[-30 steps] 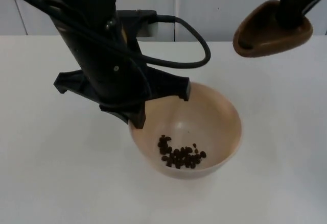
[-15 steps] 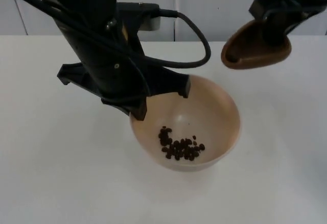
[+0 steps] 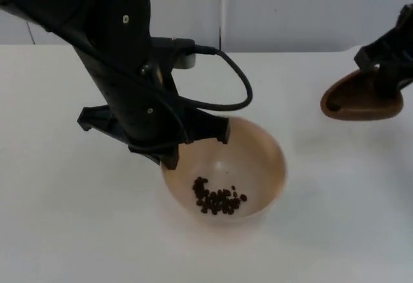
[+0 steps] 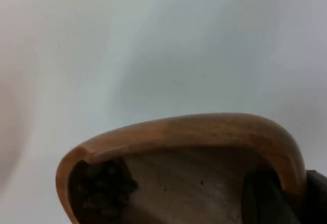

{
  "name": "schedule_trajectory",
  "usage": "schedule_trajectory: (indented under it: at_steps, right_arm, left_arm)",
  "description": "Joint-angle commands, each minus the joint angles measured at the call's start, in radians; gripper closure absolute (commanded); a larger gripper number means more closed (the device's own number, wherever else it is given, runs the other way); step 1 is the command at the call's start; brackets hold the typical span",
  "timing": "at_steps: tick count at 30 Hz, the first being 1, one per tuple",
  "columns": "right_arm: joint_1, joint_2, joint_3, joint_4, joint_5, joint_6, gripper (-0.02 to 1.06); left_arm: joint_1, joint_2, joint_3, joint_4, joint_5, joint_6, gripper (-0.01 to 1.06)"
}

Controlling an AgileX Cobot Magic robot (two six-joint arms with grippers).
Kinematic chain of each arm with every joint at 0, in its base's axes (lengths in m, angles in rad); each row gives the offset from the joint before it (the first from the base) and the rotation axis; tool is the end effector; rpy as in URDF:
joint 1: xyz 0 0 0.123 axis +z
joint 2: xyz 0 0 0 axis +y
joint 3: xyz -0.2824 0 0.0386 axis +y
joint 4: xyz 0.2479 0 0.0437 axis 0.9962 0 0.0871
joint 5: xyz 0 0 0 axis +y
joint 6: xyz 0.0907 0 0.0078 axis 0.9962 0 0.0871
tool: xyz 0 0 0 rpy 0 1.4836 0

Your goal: Pick up the bowl with the left hand and pour the coffee beans from the cup into the bowl with the right hand.

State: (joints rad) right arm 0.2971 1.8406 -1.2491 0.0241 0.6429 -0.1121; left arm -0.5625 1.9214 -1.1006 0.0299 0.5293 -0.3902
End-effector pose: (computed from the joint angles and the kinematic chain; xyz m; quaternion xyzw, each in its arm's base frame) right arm 0.3629 0.1125 0.1999 -0.1909 0.9588 0.0285 0.2085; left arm 0.3067 -0.1917 0.1366 0.0966 0.9834 -0.0619 0.1406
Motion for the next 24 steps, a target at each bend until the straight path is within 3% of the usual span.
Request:
schedule_trajectory:
  at_steps: [1, 24]
  right_arm:
    - [-0.006, -0.004, 0.037, 0.004, -0.071, 0.019, 1.05]
    - [0.036, 0.189, 0.062, 0.030, -0.139, 0.060, 1.05]
  left_arm:
    - [0.026, 0.011, -0.003, -0.003, -0.015, -0.011, 1.05]
    - [0.045, 0.033, -0.003, 0.106, -0.019, -0.011, 1.05]
